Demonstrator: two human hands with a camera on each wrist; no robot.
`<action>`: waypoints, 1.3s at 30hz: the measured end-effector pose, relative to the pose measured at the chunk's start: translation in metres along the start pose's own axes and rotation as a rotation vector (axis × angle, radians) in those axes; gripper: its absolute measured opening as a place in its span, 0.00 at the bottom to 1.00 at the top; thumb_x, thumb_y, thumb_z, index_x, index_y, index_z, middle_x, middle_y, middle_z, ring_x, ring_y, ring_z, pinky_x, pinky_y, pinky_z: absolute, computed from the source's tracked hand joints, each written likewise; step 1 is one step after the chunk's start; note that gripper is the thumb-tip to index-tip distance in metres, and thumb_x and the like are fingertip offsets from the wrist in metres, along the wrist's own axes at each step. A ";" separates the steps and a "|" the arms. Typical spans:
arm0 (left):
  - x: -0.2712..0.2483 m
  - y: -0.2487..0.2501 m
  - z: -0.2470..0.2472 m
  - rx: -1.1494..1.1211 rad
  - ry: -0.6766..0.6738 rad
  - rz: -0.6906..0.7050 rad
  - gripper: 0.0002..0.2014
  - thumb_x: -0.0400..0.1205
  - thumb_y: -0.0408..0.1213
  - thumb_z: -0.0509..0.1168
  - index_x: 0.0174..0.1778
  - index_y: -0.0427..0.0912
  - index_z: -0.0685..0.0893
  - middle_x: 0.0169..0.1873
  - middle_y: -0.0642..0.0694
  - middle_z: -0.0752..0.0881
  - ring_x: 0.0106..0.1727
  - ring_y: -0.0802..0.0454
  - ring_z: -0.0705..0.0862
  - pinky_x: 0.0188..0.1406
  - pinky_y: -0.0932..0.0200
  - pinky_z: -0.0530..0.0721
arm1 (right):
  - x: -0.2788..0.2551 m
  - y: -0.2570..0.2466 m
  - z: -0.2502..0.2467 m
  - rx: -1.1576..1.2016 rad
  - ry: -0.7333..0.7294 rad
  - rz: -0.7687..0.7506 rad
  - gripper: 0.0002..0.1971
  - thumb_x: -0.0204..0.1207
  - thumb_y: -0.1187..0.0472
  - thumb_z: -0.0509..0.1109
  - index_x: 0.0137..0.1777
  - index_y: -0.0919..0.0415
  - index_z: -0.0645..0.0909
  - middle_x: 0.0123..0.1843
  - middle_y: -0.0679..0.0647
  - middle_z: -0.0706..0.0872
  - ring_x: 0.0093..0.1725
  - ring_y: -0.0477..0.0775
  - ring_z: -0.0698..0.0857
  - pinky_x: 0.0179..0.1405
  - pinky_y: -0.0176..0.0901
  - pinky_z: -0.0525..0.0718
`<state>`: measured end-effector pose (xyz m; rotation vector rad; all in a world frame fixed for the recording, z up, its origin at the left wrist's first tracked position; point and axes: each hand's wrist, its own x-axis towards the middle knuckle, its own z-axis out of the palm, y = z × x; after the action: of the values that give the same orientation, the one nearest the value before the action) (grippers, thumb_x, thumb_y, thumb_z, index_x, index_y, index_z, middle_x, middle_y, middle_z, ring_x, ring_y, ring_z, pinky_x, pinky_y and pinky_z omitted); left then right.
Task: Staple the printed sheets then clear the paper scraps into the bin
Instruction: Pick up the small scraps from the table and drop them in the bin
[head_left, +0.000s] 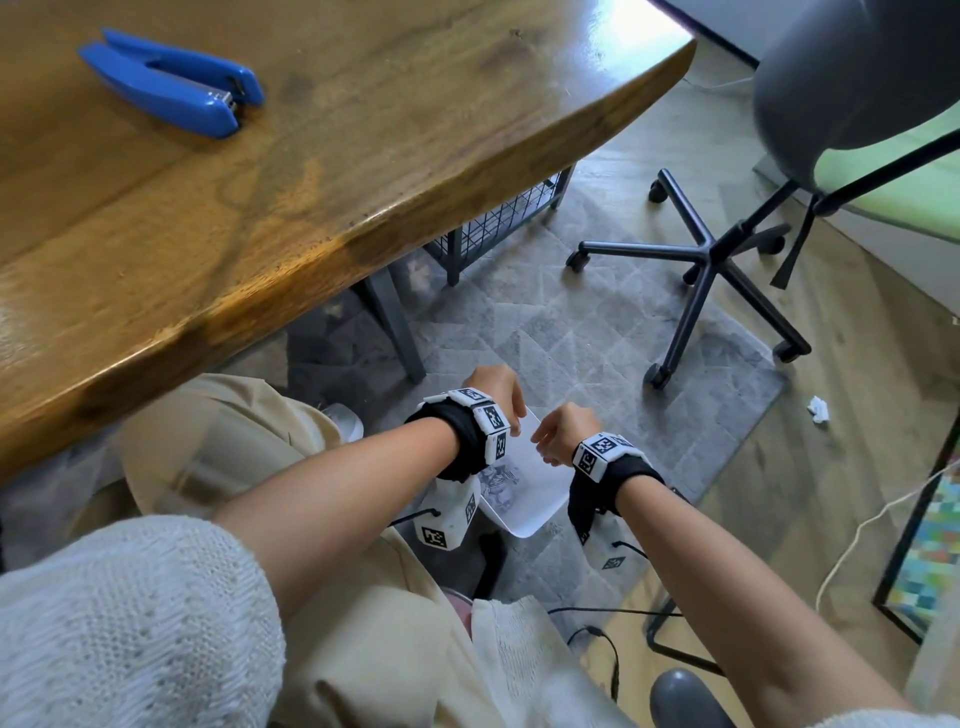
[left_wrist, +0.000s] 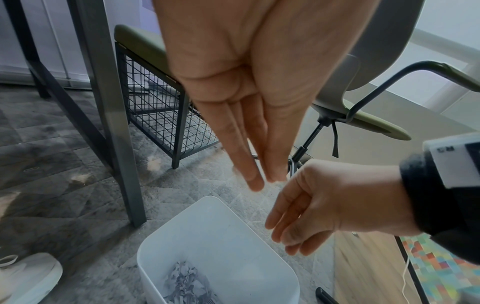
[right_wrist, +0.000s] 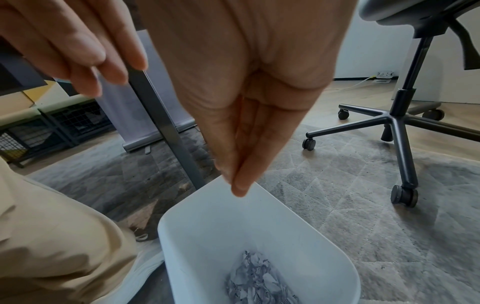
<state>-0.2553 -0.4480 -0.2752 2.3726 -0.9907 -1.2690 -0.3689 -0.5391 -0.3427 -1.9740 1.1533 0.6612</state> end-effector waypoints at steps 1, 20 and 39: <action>0.000 0.001 0.000 -0.003 -0.002 0.000 0.13 0.69 0.31 0.78 0.49 0.39 0.90 0.47 0.42 0.92 0.48 0.47 0.91 0.51 0.59 0.87 | 0.000 0.001 0.001 0.015 0.001 0.009 0.07 0.68 0.75 0.74 0.37 0.64 0.88 0.38 0.62 0.90 0.30 0.56 0.89 0.36 0.43 0.91; 0.001 -0.001 -0.001 0.055 -0.017 -0.032 0.15 0.67 0.38 0.80 0.47 0.38 0.90 0.34 0.44 0.88 0.42 0.47 0.89 0.45 0.60 0.86 | 0.001 -0.004 -0.008 -0.117 -0.013 0.024 0.16 0.69 0.52 0.77 0.25 0.59 0.81 0.24 0.51 0.86 0.21 0.45 0.84 0.28 0.36 0.84; -0.005 0.005 -0.007 0.245 -0.099 -0.029 0.06 0.83 0.33 0.62 0.46 0.36 0.84 0.45 0.39 0.87 0.53 0.35 0.82 0.50 0.52 0.79 | -0.008 -0.010 0.002 -0.232 -0.060 -0.115 0.24 0.72 0.76 0.65 0.64 0.53 0.83 0.61 0.58 0.86 0.51 0.58 0.90 0.49 0.47 0.88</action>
<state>-0.2534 -0.4485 -0.2657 2.5329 -1.2091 -1.3565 -0.3641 -0.5301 -0.3346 -2.1798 0.9546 0.8180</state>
